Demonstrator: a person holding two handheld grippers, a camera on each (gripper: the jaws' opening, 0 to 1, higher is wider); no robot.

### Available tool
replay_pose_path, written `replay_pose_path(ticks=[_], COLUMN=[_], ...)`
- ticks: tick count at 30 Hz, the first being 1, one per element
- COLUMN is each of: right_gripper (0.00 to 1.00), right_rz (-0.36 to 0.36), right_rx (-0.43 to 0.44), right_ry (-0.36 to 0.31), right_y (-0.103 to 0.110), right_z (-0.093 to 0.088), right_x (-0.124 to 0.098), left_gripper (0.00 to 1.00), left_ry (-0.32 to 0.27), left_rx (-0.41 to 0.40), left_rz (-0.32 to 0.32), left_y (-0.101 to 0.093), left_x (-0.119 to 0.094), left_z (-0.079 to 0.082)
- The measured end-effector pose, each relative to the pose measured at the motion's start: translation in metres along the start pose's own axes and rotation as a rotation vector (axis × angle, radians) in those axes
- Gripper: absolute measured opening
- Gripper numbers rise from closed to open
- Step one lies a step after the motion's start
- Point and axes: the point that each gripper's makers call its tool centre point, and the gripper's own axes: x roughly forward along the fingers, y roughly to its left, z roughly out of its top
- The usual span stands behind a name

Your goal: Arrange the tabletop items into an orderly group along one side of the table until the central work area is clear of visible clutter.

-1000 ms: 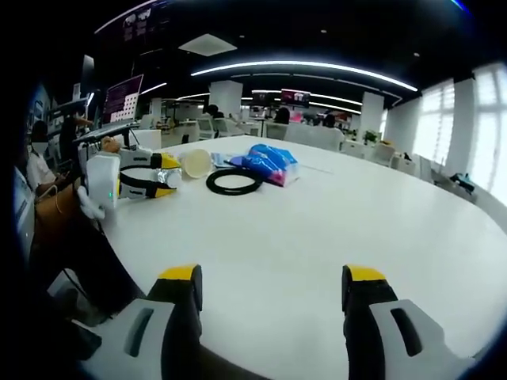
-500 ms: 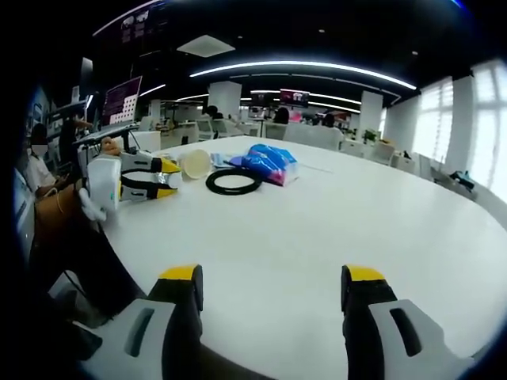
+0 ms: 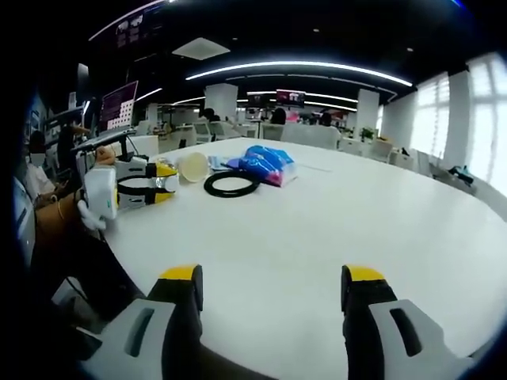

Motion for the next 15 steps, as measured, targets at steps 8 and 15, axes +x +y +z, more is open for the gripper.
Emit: replay_pose_path(ticks=[8, 15], right_gripper=[0.67, 0.67], right_rz=[-0.005, 0.002], right_rx=[-0.003, -0.001], right_ry=[0.007, 0.017], right_y=[-0.001, 0.002], right_z=[-0.001, -0.002], right_x=[0.001, 0.006], left_gripper=[0.21, 0.21], left_ry=[-0.011, -0.018], left_rx=[-0.099, -0.171], left_rz=[0.028, 0.038], left_y=[0.019, 0.031], left_x=[-0.008, -0.013], left_z=[-0.005, -0.010])
